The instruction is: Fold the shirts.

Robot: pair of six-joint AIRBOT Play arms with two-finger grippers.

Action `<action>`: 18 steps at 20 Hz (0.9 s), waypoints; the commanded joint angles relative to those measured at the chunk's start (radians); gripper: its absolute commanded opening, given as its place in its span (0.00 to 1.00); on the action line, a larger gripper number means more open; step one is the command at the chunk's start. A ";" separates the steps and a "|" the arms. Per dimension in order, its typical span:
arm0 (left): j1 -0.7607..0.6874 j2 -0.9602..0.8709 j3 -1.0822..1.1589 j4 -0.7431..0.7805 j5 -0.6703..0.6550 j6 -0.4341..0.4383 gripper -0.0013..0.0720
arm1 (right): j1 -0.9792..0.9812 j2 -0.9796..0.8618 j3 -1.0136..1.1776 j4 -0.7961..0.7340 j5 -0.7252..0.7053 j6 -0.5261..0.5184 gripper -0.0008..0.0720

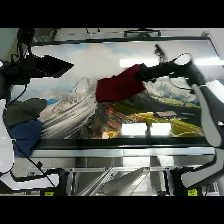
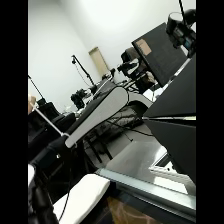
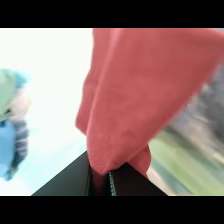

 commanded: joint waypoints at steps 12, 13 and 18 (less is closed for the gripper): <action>0.001 0.001 0.000 0.000 0.026 0.000 0.03 | -0.558 0.282 -0.120 0.059 -0.234 -0.104 0.04; 0.001 0.001 -0.001 0.000 0.039 0.000 0.03 | -0.565 0.244 -0.096 0.136 -0.309 -0.150 0.04; 0.001 0.001 -0.001 0.001 0.090 0.001 0.03 | -0.665 -0.014 0.389 0.199 -0.184 -0.086 0.04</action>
